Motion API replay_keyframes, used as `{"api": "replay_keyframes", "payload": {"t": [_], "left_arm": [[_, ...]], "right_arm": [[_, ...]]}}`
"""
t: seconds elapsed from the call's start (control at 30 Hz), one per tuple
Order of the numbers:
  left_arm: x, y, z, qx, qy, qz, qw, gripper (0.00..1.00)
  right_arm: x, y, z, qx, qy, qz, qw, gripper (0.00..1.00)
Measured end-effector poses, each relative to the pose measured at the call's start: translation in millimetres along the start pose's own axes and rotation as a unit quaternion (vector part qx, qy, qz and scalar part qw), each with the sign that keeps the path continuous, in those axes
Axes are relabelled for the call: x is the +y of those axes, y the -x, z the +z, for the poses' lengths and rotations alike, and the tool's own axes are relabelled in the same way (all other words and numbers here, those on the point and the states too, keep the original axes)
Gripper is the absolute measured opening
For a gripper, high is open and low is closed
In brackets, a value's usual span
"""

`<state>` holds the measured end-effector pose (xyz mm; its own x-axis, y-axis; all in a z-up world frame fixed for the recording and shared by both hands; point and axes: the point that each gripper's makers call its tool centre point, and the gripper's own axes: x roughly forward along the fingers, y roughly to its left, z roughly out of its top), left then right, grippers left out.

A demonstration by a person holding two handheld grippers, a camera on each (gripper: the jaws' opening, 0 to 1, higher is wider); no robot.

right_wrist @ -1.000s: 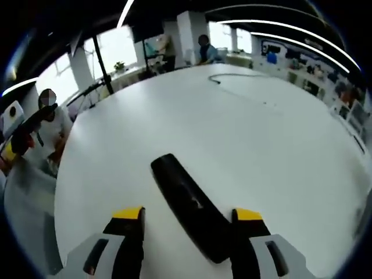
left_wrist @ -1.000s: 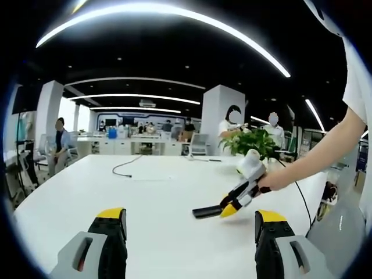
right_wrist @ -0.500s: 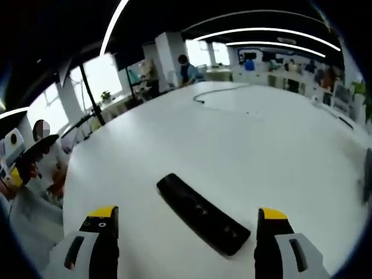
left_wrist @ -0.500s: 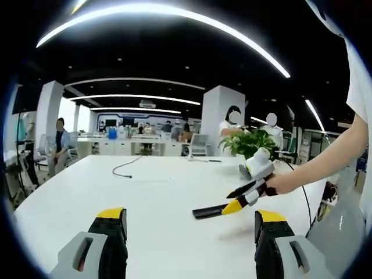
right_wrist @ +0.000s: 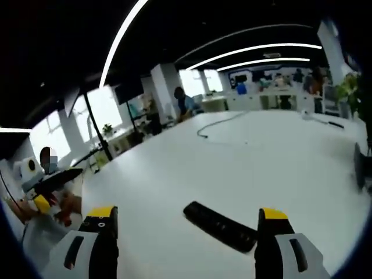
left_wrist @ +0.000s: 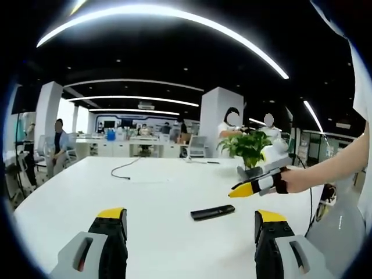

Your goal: Press the specified remote control buttons in sequence, fully releasing each button before pressing the next.

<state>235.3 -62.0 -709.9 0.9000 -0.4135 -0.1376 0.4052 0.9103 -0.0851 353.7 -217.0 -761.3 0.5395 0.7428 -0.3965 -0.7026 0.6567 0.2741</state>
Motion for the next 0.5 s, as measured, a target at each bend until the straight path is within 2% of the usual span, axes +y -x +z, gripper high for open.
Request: {"api": "replay_keyframes", "payload": {"t": [0.2,0.33,0.5], "left_arm": [[-1.6,1,0.3,0.0,0.0,-0.001,1.0,0.94],[-2.3,1,-0.6,0.003,0.001,-0.003,1.0,0.94],[-3.7,1,-2.2,0.006,0.002,-0.006,1.0,0.94]], "right_arm": [[11,21,17.3,-0.037,0.001,-0.012,0.9992,0.99],[16,39,26.6,-0.059,0.017,-0.029,0.9977,0.99],[23,61,31.6,-0.076,0.029,-0.048,0.9955,0.99]]}}
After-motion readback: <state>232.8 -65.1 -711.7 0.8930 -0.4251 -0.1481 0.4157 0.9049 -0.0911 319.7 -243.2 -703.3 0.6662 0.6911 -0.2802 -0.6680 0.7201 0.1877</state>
